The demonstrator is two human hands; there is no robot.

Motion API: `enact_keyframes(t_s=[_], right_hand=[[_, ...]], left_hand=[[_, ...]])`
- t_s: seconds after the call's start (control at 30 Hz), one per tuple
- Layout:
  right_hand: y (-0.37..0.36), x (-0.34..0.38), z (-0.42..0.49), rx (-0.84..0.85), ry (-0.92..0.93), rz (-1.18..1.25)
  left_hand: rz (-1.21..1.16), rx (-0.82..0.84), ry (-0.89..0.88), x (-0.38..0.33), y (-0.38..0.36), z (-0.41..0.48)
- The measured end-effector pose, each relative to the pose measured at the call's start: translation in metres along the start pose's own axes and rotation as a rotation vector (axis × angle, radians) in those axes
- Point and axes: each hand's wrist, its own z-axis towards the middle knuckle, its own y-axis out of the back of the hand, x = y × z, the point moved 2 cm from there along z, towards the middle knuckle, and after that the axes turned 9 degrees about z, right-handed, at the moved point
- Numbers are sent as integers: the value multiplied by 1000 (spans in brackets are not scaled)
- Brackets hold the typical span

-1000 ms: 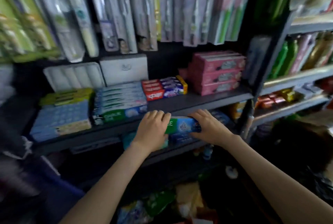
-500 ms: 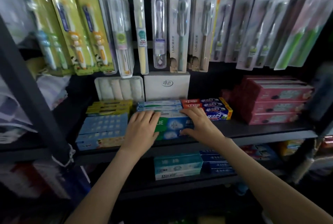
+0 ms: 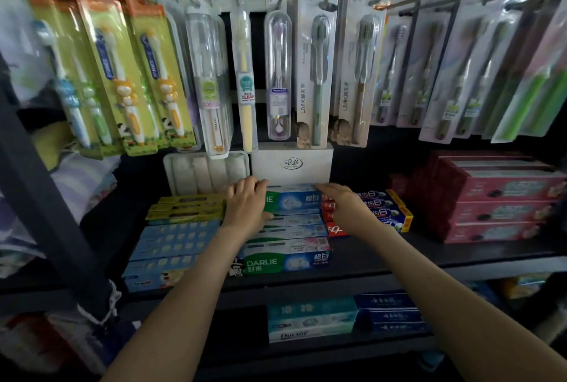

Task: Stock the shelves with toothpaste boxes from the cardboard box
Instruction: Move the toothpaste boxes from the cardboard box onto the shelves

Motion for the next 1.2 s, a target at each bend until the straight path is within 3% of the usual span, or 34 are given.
enact_keyframes(t_s=[0.33,0.57,0.73,0.9,1.07,1.2], right_hand=[[0,-8,21,117,-133,-155],[-4,-15,21,175,-123,-185],[-5,-18,18,187,-112,-156],[-1,-24,-9,-91,-81,-26],[18,-63,-82,-346,-25,5],[41,-117,-181,-503,-149,-15]], left_hand=[[-22,139,5,-6,-19,33],[-68,182,31,0,-18,36],[-153,105,127,-5,-1,19],[-248,-102,65,-61,19,-23],[-398,-148,-186,-163,26,-56],[-551,-95,-440,-261,32,-87]])
